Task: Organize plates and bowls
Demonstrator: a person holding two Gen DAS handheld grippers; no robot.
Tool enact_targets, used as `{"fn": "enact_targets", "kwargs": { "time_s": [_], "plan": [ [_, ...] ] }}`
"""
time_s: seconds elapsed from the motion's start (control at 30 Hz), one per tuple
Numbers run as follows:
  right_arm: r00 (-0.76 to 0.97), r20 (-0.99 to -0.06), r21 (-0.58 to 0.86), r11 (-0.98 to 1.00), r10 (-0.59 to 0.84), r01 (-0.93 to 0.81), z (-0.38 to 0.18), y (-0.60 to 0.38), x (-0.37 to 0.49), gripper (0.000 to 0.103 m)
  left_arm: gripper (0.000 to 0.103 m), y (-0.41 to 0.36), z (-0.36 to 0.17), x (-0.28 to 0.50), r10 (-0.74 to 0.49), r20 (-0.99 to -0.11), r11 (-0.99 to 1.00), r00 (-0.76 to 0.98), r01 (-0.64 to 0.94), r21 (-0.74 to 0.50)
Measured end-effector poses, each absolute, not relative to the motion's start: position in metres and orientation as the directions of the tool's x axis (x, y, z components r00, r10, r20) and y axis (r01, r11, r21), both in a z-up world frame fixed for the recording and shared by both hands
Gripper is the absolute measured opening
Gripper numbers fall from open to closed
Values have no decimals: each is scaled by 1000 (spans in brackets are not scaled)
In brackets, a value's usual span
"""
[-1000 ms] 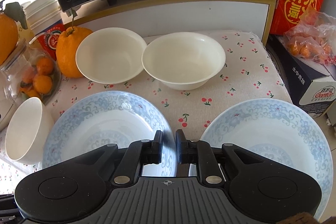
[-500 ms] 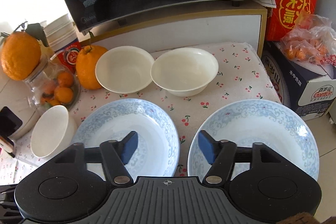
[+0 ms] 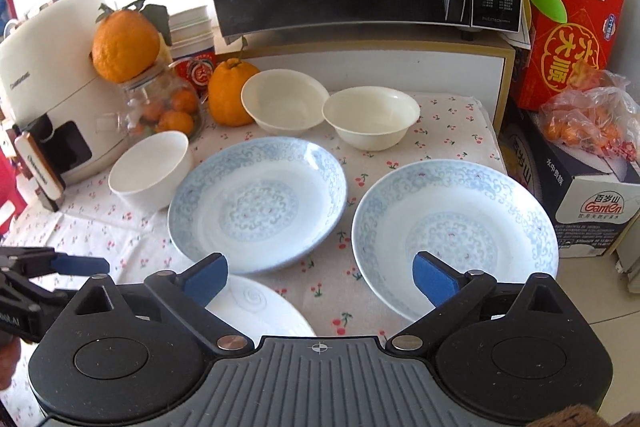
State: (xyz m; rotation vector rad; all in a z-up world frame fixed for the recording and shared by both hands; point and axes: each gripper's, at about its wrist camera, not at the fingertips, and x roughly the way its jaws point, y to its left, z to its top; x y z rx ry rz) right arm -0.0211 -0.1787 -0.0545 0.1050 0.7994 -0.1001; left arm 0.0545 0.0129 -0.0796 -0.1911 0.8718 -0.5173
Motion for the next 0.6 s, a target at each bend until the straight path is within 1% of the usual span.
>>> {"fn": "enact_targets", "kwargs": {
  "time_s": [0.1, 0.17, 0.23, 0.47, 0.53, 0.6],
  "plan": [
    [672, -740, 42, 996, -26, 85, -67, -177, -38, 101, 97, 15, -83, 41, -525, -670, 849, 525, 380, -367],
    [653, -757, 28, 998, -13, 53, -75, -174, -48, 101, 92, 14, -85, 34, -531, -668, 844, 521, 401, -357],
    [637, -770, 24, 999, 0, 29, -82, -172, -56, 101, 85, 12, -87, 28, -536, -668, 838, 516, 416, -352],
    [599, -798, 55, 998, 65, -35, -95, -162, -70, 101, 68, 2, -88, 20, -573, -663, 808, 481, 466, -360],
    [594, -801, 62, 997, 75, -43, -97, -158, -70, 99, 60, -1, -89, 22, -581, -665, 801, 470, 475, -364],
    [592, -801, 71, 997, 83, -44, -97, -157, -70, 99, 55, -3, -90, 23, -583, -668, 799, 462, 477, -367]
  ]
}}
